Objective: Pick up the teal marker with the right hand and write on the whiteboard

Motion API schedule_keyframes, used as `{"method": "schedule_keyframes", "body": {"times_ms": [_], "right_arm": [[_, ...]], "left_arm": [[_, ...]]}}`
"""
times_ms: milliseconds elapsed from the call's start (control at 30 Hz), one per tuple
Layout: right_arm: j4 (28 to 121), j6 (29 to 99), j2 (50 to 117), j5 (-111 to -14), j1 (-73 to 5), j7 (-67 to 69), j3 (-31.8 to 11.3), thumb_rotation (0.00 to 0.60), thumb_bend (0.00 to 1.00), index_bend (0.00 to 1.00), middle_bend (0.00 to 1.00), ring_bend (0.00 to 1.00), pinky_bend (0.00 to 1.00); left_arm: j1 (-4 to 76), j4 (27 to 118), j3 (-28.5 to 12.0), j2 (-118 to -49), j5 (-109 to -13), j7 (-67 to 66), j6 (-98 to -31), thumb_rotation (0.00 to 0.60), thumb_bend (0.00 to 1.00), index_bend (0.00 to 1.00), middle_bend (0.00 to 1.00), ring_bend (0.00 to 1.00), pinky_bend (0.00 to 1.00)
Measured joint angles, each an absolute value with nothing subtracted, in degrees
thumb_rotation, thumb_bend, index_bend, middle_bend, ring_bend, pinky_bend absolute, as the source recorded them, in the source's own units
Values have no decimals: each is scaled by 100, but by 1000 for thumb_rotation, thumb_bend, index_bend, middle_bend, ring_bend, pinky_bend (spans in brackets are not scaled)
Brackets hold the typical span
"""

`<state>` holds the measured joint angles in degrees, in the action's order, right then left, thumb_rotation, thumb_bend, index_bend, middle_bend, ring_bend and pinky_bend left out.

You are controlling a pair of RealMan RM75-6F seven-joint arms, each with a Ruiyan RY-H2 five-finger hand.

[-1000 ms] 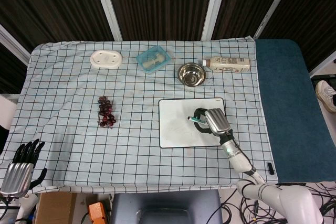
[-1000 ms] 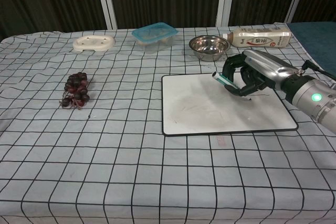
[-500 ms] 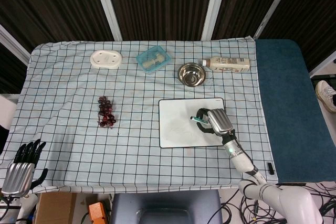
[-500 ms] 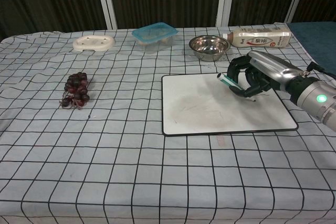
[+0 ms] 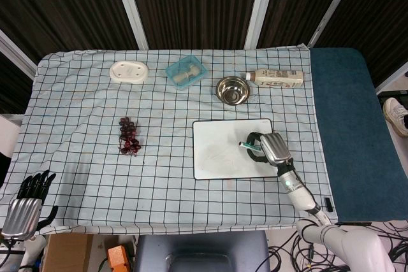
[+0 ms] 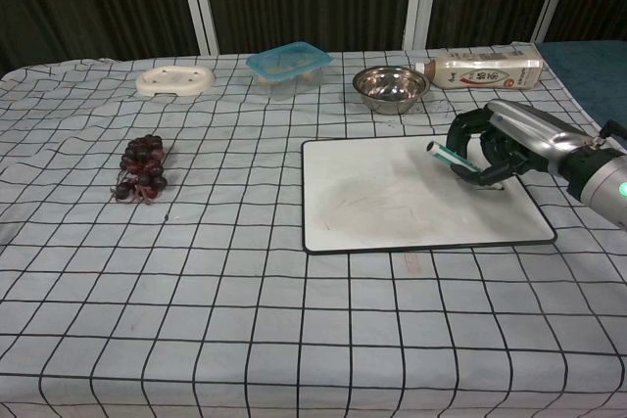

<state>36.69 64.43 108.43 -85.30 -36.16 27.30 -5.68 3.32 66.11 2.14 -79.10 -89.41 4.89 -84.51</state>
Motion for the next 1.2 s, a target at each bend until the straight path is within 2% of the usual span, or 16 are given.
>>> {"method": "schedule_keyframes", "body": {"times_ms": [567,833,967,1100,1200], "right_arm": [[3458,6779,10763,-8685,-3457,3062,-457,600,333,1000,757,723,757],[4031,7456,10053,-8848,-3313,2713,-459,600,333,1000,758,723,757],[4164,7336,9577,-8840,-3191,2145,-374,600,333,1000,758,723,761],[4058,6913,9388,-8756,-3059,1698,-254,600,333,995,758,715,757],[3898,6679,9327,-8704,-2989,1592,-169,600,332,916,733,658,733]], "left_arm": [[321,6553,203,-7938,-8964,560,-8529,600,385,0,0,0,58],[262,6544,191,-7924,-8984,596,-8665,600,385,0,0,0,58],[277,6549,193,-7936,-8998,564,-8647,600,385,0,0,0,58],[299,6567,192,-7952,-8996,511,-8606,600,386,0,0,0,58],[304,6576,190,-7955,-8991,494,-8590,600,385,0,0,0,58]]}}
